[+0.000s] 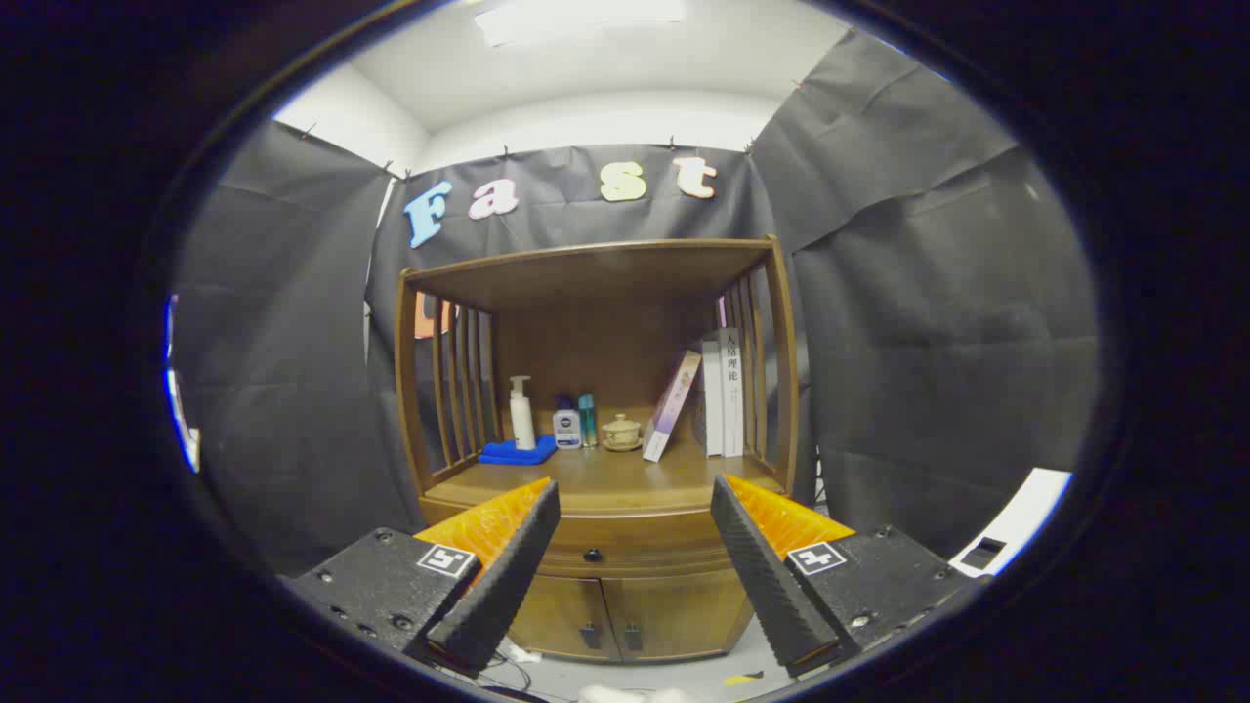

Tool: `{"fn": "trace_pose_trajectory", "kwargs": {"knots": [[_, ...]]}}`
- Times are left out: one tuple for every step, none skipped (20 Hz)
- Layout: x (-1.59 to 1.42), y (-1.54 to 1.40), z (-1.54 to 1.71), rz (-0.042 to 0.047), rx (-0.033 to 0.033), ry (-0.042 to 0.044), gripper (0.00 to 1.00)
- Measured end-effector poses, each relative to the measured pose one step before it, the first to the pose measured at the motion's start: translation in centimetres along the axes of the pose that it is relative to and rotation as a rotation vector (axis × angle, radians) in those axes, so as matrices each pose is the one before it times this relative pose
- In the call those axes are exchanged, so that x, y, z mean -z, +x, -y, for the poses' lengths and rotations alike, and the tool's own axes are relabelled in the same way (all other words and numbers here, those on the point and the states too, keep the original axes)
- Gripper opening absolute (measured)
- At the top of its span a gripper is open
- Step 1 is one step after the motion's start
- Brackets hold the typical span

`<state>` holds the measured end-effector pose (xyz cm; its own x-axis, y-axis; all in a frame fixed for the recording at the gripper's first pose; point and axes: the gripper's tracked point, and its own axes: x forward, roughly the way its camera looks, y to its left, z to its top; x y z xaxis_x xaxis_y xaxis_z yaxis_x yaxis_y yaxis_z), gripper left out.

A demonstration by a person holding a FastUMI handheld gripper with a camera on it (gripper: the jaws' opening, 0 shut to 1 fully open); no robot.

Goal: Pull open the drawer, take out the items inside it, and place them on the countertop above the cabinet.

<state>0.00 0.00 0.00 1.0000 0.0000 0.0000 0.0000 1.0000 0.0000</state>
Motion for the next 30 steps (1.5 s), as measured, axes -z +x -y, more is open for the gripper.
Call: {"fn": "trace_pose_trajectory", "kwargs": {"knots": [[-0.013, -0.180, -0.153, -0.00201, -0.00602, 0.00016, 1.00], [-0.002, -0.128, -0.043, -0.00012, 0.00014, 0.01056, 1.00], [-0.145, -0.088, 0.048, -0.00121, -0.00162, 0.01641, 1.00], [0.080, 0.027, -0.043, -0.00007, -0.00325, 0.01484, 1.00], [-0.154, -0.049, 0.003, 0.00607, 0.00025, 0.00499, 1.00], [-0.098, 0.039, 0.011, 0.00879, -0.00043, -0.00372, 1.00], [0.074, 0.039, -0.088, 0.00170, -0.00055, -0.01043, 1.00], [0.390, 0.258, -0.161, -0.00572, -0.00117, -0.01196, 1.00], [0.183, 0.039, -0.158, -0.00569, -0.00273, -0.00894, 1.00], [0.120, -0.008, -0.048, -0.00240, -0.00225, -0.00385, 1.00], [-0.142, -0.082, -0.079, 0.00342, -0.00180, 0.00122, 1.00], [-0.158, -0.064, -0.059, 0.00485, -0.00232, 0.00511, 1.00], [-0.053, -0.009, -0.150, 0.00706, -0.00639, 0.00463, 1.00], [0.036, 0.050, -0.165, 0.00928, -0.00698, 0.00388, 1.00], [0.113, 0.259, -0.103, 0.00412, -0.00152, 0.00187, 1.00], [0.359, 0.356, -0.047, 0.00907, -0.00263, -0.00133, 1.00], [0.483, 0.409, -0.048, 0.00218, -0.00184, -0.00627, 1.00], [0.922, 0.517, 0.046, -0.00480, 0.00290, -0.01000, 1.00], [0.835, 0.601, -0.016, -0.00917, 0.00283, -0.01079, 1.00], [0.857, 0.497, -0.106, -0.00651, 0.00206, -0.00454, 1.00], [0.732, 0.596, -0.175, -0.00288, -0.00075, 0.00045, 1.00], [0.951, 0.760, -0.082, -0.00292, -0.00075, 0.00417, 1.00], [1.027, 0.824, -0.009, -0.00816, -0.00076, 0.00515, 1.00], [1.061, 0.706, 0.070, -0.00384, -0.00319, 0.00444, 1.00], [1.067, 0.787, -0.060, -0.00758, -0.00314, -0.00153, 1.00], [1.539, 0.818, -0.051, -0.00919, 0.00046, -0.00751, 1.00], [1.227, 0.968, -0.195, -0.00891, 0.00334, -0.01476, 1.00], [1.517, 1.072, -0.274, -0.02045, 0.00499, -0.01882, 1.00], [1.314, 1.038, -0.195, -0.01895, 0.00024, -0.01368, 1.00], [1.070, 0.939, 0.071, -0.01211, 0.00276, -0.00203, 1.00]]}}
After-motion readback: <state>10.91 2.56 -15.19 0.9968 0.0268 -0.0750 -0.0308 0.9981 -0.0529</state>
